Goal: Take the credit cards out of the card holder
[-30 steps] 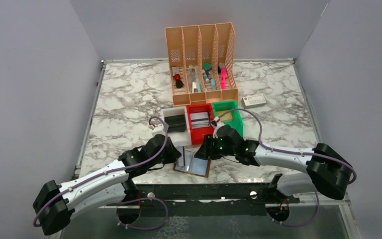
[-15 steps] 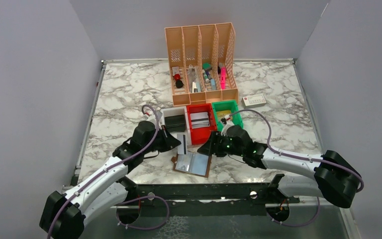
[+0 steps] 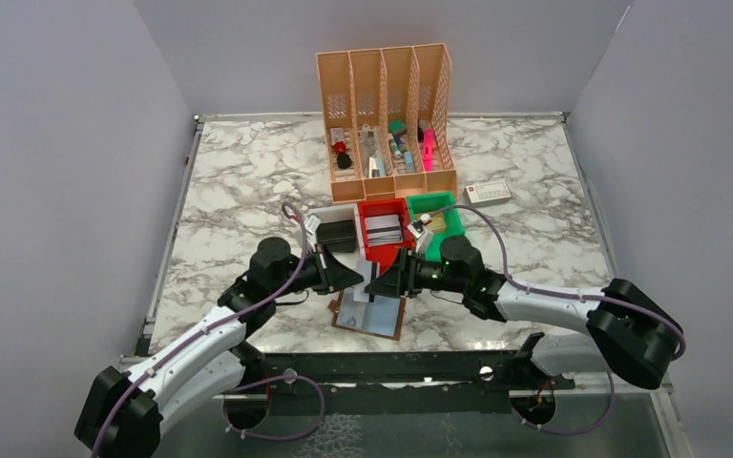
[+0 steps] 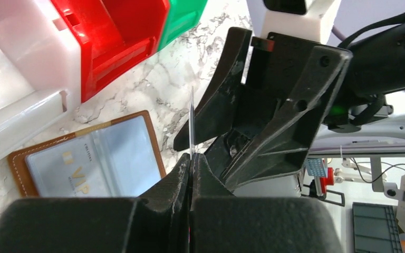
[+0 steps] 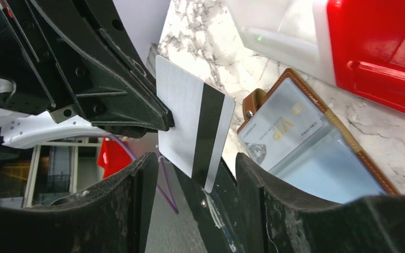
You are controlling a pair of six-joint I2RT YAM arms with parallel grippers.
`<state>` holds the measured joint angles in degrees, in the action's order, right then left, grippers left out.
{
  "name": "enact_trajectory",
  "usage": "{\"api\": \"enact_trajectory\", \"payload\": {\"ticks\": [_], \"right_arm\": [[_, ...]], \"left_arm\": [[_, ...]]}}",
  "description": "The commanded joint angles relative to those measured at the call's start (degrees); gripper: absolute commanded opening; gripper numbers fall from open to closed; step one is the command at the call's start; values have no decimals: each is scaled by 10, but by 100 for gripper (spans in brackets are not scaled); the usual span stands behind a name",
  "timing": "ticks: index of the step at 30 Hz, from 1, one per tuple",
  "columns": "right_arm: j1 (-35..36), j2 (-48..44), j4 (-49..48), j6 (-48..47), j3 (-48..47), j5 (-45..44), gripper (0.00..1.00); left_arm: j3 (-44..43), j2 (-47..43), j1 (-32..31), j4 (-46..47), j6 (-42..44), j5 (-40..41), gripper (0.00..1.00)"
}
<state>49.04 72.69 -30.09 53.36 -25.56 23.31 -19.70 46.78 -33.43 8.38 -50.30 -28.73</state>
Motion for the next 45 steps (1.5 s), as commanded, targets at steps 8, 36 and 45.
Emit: {"api": "enact_trajectory", "payload": {"ticks": [8, 36, 45], "right_arm": [[-1, 21, -100, 24, 8, 54, 44], [-15, 41, -228, 66, 52, 73, 10], [-15, -17, -84, 8, 34, 9, 1]], "left_arm": [[17, -28, 3, 51, -17, -19, 0], [31, -21, 2, 70, -31, -36, 0], [-40, -57, 2, -119, 44, 80, 74]]}}
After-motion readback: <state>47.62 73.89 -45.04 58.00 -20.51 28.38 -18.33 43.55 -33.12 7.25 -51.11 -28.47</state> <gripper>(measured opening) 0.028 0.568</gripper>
